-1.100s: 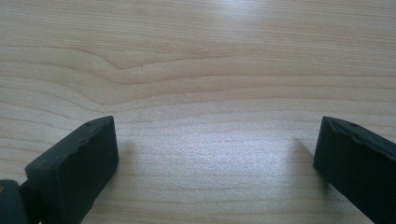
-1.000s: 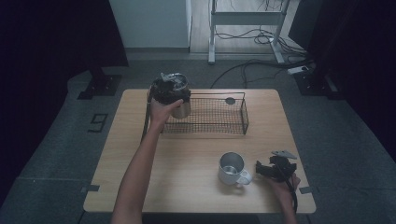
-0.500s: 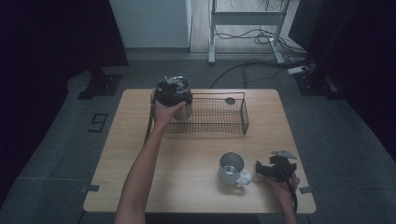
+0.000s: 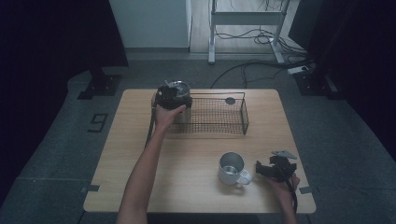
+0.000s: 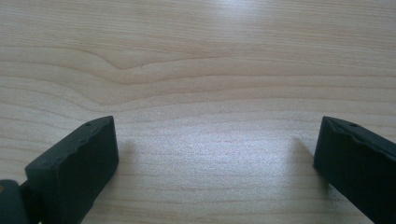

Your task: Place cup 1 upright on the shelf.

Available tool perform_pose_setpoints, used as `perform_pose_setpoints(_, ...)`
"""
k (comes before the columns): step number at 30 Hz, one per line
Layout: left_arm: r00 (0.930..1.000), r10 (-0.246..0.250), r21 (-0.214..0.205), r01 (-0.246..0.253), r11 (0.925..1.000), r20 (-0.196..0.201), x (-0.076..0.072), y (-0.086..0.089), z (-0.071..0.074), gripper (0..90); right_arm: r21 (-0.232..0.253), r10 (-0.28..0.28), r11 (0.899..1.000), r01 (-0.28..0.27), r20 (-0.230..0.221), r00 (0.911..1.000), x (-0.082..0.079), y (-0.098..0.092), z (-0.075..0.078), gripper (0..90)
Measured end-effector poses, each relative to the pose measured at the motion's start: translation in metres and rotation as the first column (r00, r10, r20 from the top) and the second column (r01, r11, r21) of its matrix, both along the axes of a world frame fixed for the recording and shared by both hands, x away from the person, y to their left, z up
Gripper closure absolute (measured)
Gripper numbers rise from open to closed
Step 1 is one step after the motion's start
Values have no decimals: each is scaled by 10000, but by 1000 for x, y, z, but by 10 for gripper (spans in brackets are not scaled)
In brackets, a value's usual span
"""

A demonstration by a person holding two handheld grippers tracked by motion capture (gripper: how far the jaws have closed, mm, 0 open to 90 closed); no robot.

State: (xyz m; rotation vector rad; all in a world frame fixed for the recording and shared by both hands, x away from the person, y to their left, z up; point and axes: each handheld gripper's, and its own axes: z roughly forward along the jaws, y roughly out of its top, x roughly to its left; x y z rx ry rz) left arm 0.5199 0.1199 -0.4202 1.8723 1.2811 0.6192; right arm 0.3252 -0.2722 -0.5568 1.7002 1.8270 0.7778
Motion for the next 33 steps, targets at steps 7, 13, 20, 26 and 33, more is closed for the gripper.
perform_pose_setpoints(7,9999,23,72,-22,10000,-153,0,-1,-8,39,0,0,10000,0,1,10000,0,0,0,0)
perform_pose_setpoints(13,9997,37,51,-36,10000,-248,1,-1,-14,39,1,-1,10000,1,1,10000,0,0,0,0)
perform_pose_setpoints(20,9992,59,95,-56,9999,-402,2,-3,-23,39,0,-1,10000,1,2,10000,0,0,0,0)
perform_pose_setpoints(26,9987,39,-11,-39,10000,-516,3,-5,-28,39,-1,0,10000,0,2,10000,0,0,0,0)
perform_pose_setpoints(33,9987,-5,101,10,9999,-506,3,-10,-33,39,-1,0,10000,0,2,10000,0,0,0,0)
